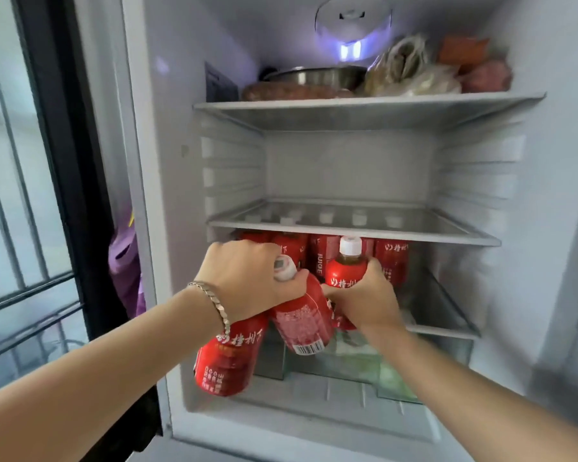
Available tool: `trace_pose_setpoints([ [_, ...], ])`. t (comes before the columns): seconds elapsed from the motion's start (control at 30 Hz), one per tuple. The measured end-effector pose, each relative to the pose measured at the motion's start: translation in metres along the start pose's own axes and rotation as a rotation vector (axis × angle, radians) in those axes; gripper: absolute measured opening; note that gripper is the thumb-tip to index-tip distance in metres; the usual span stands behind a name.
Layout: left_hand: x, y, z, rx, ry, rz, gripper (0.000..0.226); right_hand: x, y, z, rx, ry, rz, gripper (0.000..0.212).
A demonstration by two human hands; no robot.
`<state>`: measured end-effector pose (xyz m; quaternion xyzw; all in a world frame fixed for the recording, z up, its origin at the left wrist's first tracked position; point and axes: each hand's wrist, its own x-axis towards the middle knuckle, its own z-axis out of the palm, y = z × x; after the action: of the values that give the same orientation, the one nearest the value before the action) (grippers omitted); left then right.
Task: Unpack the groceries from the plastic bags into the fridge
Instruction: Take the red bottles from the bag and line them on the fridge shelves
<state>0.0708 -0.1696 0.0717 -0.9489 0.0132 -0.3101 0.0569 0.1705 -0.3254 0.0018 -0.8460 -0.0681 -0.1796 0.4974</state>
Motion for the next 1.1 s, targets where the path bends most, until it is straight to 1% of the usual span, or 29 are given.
trace_pose_setpoints([
  [0.07,0.017,-0.006,0.015,-0.007,0.001,0.002,0.048,0.025,0.004,0.010,-0.030,-0.045,0.006,0.073],
  [0.13,0.028,-0.010,0.024,0.000,-0.011,0.011,0.048,0.041,0.006,0.016,-0.093,-0.069,-0.001,0.077],
  [0.23,0.043,-0.017,0.042,-0.014,-0.017,0.039,0.048,0.057,0.011,0.031,-0.397,-0.006,-0.048,0.087],
  [0.3,0.050,-0.021,0.051,-0.034,-0.023,0.056,0.048,0.068,0.010,0.040,-0.462,-0.009,0.001,0.093],
  [0.37,0.055,-0.025,0.056,-0.044,-0.030,0.071,0.048,0.076,0.006,0.047,-0.399,-0.044,0.081,0.093],
  [0.47,0.063,-0.031,0.061,-0.054,-0.031,0.083,0.050,0.083,0.008,0.058,-0.324,-0.072,0.076,0.080],
  [0.5,0.065,-0.033,0.062,-0.058,-0.026,0.086,0.050,0.083,0.011,0.060,-0.282,-0.086,0.066,0.072],
  [0.53,0.066,-0.036,0.064,-0.060,-0.020,0.092,0.051,0.083,0.013,0.062,-0.216,-0.110,0.065,0.061],
  [0.6,0.070,-0.040,0.065,-0.064,-0.016,0.100,0.051,0.077,0.011,0.057,-0.041,-0.165,0.050,0.031],
  [0.63,0.071,-0.041,0.064,-0.066,-0.023,0.102,0.051,0.071,0.007,0.051,0.052,-0.167,0.035,0.023],
  [0.7,0.076,-0.040,0.063,-0.069,-0.029,0.112,0.052,0.055,-0.007,0.035,0.220,-0.182,-0.047,0.028],
  [0.73,0.079,-0.038,0.062,-0.071,-0.024,0.117,0.051,0.046,-0.012,0.025,0.320,-0.262,-0.106,0.032],
  [0.77,0.083,-0.036,0.059,-0.078,-0.009,0.118,0.050,0.037,-0.017,0.020,0.409,-0.397,-0.148,0.037],
  [0.8,0.087,-0.032,0.058,-0.090,0.008,0.120,0.048,0.029,-0.021,0.017,0.432,-0.514,-0.173,0.044],
  [0.83,0.092,-0.026,0.057,-0.102,0.025,0.127,0.047,0.024,-0.021,0.017,0.378,-0.554,-0.201,0.054],
  [0.87,0.095,-0.021,0.057,-0.107,0.035,0.134,0.048,0.023,-0.020,0.019,0.281,-0.513,-0.244,0.064],
  [0.93,0.099,-0.007,0.061,-0.117,0.047,0.153,0.050,0.023,-0.016,0.022,0.150,-0.272,-0.296,0.071],
  [1.0,0.104,0.009,0.066,-0.156,0.060,0.172,0.052,0.023,-0.009,0.021,0.137,-0.113,-0.271,0.074],
  [1.1,0.110,0.031,0.069,-0.224,0.114,0.207,0.055,0.024,0.015,0.016,0.218,0.026,-0.169,0.073],
])
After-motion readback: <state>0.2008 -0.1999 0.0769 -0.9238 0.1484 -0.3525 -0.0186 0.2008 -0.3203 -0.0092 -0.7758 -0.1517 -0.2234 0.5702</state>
